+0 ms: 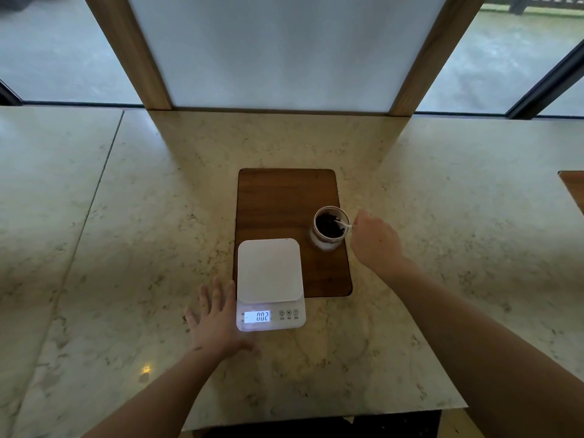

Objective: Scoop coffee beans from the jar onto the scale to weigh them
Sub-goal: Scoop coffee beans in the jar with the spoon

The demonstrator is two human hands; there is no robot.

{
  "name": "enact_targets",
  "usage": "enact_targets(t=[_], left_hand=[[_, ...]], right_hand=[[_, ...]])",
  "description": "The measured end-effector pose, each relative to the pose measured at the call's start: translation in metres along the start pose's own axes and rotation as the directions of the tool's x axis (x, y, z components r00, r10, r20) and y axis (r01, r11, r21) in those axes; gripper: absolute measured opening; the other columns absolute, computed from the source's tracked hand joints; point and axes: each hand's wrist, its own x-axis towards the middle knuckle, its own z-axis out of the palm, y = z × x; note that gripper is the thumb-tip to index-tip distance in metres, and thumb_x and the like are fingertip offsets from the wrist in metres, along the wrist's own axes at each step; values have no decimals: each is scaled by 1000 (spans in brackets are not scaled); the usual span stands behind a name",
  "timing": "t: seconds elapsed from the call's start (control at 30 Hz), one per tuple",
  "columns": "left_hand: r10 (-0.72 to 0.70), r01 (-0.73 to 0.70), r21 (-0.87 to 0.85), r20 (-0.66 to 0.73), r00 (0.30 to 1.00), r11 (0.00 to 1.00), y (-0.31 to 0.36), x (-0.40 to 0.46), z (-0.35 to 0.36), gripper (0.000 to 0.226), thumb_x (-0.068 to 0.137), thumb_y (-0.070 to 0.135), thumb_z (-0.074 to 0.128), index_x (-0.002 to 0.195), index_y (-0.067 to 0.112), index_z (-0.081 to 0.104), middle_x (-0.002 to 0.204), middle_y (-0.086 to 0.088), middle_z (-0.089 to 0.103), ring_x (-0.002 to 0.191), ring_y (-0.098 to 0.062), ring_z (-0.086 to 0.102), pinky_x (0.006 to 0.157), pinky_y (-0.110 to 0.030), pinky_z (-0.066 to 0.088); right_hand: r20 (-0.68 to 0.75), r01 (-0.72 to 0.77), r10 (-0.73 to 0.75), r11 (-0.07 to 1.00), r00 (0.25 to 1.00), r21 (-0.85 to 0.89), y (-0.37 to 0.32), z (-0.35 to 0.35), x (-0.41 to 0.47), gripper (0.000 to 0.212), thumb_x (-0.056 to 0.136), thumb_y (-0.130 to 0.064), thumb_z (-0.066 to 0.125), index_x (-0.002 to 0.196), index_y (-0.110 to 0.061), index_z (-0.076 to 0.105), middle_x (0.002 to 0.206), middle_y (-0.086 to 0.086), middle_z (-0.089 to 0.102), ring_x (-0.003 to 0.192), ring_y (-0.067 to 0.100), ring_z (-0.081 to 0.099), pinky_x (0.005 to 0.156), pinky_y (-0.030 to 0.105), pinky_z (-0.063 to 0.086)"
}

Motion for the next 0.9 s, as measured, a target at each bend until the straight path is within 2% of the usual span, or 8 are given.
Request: enact_targets(t=[0.13,0.23,0.33,0.43,0.57,0.7,0.8,0.9], left_hand=[[2,-2,1,-1,1000,1000,-1,2,0,157,49,93,67,143,30,-43,152,-7,-48,135,-36,-49,113,-73,-14],[-2,2,-4,-6,1000,1000,-2,2,1,159,48,93,68,144,30,-41,150,-6,-48,135,-36,-49,113,-73,-15],[-6,6,-9,-5,1000,1000,-2,2,1,160,46,93,68,144,31,-41,150,-5,-48,135,-36,-49,113,-73,-15],[-3,3,-9,-3,1000,1000,-2,2,1,161,43,95,67,147,31,-39,152,-5,-47,136,-35,-48,114,-73,-15],[12,-12,-10,-3,1000,1000,-2,1,1,159,46,93,68,150,31,-35,153,-6,-46,136,-36,-49,112,-72,-17],[16,-16,-7,-6,1000,1000,-3,0,0,157,48,93,67,149,31,-36,152,-6,-48,136,-35,-49,113,-72,-16],[16,-16,-16,-12,1000,1000,-3,0,1,154,49,97,61,150,33,-36,151,-4,-49,136,-34,-50,113,-72,-17],[16,-16,-7,-12,1000,1000,-3,1,1,155,48,97,61,149,33,-37,152,-5,-49,135,-34,-50,112,-72,-18]], right_hand=[[100,-34,32,999,994,24,0,-5,4,13,98,-5,44,93,-5,56,83,8,56,72,26,58,57,32,40],[156,-65,50,994,986,89,2,-5,7,23,99,-6,43,81,-2,57,79,13,59,65,24,55,49,31,38],[240,-155,112,973,964,170,3,0,11,28,99,-10,42,79,0,60,75,13,55,72,30,57,58,31,41],[331,-258,159,925,930,280,6,6,13,33,100,-9,40,95,11,66,79,17,57,71,27,55,60,34,40],[377,-322,168,860,911,395,6,6,12,32,98,-17,42,102,3,67,91,20,63,79,28,54,76,47,51],[447,-450,214,717,869,533,2,6,11,37,103,-17,40,75,-7,61,65,7,48,51,18,40,47,30,33],[500,-536,239,580,832,613,1,5,8,40,104,-19,39,74,-5,61,60,4,48,46,15,39,44,27,30],[525,-563,240,532,816,632,1,6,8,39,102,-18,39,77,-2,63,59,4,47,45,15,40,45,28,31]])
